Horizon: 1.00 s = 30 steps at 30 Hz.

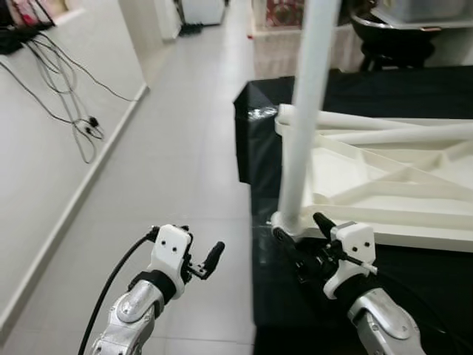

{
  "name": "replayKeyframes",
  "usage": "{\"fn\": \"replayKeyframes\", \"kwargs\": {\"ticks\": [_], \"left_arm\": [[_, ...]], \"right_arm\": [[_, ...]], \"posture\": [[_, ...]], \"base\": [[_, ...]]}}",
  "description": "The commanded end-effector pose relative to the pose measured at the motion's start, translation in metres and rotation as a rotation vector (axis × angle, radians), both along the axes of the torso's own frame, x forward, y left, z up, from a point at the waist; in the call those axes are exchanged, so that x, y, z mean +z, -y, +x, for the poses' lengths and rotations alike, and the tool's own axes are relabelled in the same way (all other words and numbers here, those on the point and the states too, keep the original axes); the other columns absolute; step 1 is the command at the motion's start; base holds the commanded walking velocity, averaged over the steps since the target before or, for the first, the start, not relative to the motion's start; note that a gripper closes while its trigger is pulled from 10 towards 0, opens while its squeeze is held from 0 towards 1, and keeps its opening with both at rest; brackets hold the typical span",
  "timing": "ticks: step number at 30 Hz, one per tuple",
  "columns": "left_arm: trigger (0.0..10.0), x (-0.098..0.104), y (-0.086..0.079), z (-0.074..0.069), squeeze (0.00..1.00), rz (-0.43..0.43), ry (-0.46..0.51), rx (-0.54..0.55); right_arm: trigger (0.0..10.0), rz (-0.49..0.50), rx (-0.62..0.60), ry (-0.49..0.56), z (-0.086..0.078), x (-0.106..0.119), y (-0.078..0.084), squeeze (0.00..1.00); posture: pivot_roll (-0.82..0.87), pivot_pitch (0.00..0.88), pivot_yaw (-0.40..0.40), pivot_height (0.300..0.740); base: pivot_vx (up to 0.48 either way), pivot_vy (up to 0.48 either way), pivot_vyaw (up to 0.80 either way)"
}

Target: Building children table

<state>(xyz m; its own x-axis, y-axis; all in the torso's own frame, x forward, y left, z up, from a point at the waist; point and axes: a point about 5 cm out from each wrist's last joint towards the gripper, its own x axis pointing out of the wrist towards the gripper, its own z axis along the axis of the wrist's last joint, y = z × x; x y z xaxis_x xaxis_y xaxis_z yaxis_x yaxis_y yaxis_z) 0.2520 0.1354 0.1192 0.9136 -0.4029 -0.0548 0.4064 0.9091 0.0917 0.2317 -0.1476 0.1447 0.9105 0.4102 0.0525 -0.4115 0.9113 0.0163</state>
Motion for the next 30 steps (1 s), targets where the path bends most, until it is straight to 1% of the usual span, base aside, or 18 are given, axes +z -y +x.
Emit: {"fn": "replayKeyframes", "kwargs": {"ticks": [1, 5, 14, 17, 18, 21, 23, 25, 30], "left_arm": [[10.0, -0.004, -0.001, 0.000, 0.00, 0.007, -0.011, 0.002], [10.0, -0.005, -0.001, 0.001, 0.00, 0.004, -0.017, 0.000], [10.0, -0.006, 0.001, 0.002, 0.00, -0.005, -0.023, -0.007], [10.0, -0.006, 0.002, 0.003, 0.00, -0.011, -0.022, -0.007], [10.0, -0.005, 0.002, 0.004, 0.00, -0.017, -0.007, 0.004], [10.0, -0.003, 0.001, 0.002, 0.00, -0.008, 0.019, 0.014], [10.0, -0.003, 0.000, 0.002, 0.00, -0.013, 0.018, 0.028], [10.0, -0.003, -0.003, -0.002, 0.00, -0.016, 0.012, 0.051], [10.0, -0.003, -0.005, -0.004, 0.00, -0.027, 0.011, 0.066]], "right_arm": [[10.0, 0.020, 0.056, -0.003, -0.003, -0.002, -0.005, 0.00], [10.0, 0.020, 0.080, -0.013, -0.005, -0.004, -0.006, 0.00], [10.0, -0.001, 0.062, -0.020, -0.003, -0.006, -0.003, 0.00], [10.0, -0.062, 0.014, -0.021, 0.004, -0.007, -0.001, 0.00], [10.0, -0.079, -0.017, -0.018, 0.008, -0.007, 0.000, 0.00], [10.0, -0.087, -0.050, -0.014, 0.013, -0.006, 0.000, 0.00], [10.0, -0.091, -0.066, -0.012, 0.015, -0.006, 0.000, 0.00], [10.0, -0.106, -0.103, -0.015, 0.022, -0.006, 0.001, 0.00], [10.0, -0.127, -0.118, -0.011, 0.029, -0.006, 0.000, 0.00]], "posture": [[-0.08, 0.088, 0.067, 0.740], [-0.08, 0.085, 0.065, 0.740], [-0.08, 0.083, 0.063, 0.740], [-0.08, 0.085, 0.061, 0.740], [-0.08, 0.087, 0.059, 0.740], [-0.08, 0.087, 0.059, 0.740], [-0.07, 0.093, 0.064, 0.740], [-0.07, 0.094, 0.069, 0.740], [-0.06, 0.097, 0.064, 0.740]], "base": [[0.000, 0.480, 0.00], [0.000, 0.480, 0.00], [0.000, 0.480, 0.00], [0.000, 0.480, 0.00], [0.000, 0.454, 0.00], [0.000, 0.000, 0.00], [0.000, 0.000, 0.00], [0.000, 0.000, 0.00], [0.000, 0.000, 0.00]]}}
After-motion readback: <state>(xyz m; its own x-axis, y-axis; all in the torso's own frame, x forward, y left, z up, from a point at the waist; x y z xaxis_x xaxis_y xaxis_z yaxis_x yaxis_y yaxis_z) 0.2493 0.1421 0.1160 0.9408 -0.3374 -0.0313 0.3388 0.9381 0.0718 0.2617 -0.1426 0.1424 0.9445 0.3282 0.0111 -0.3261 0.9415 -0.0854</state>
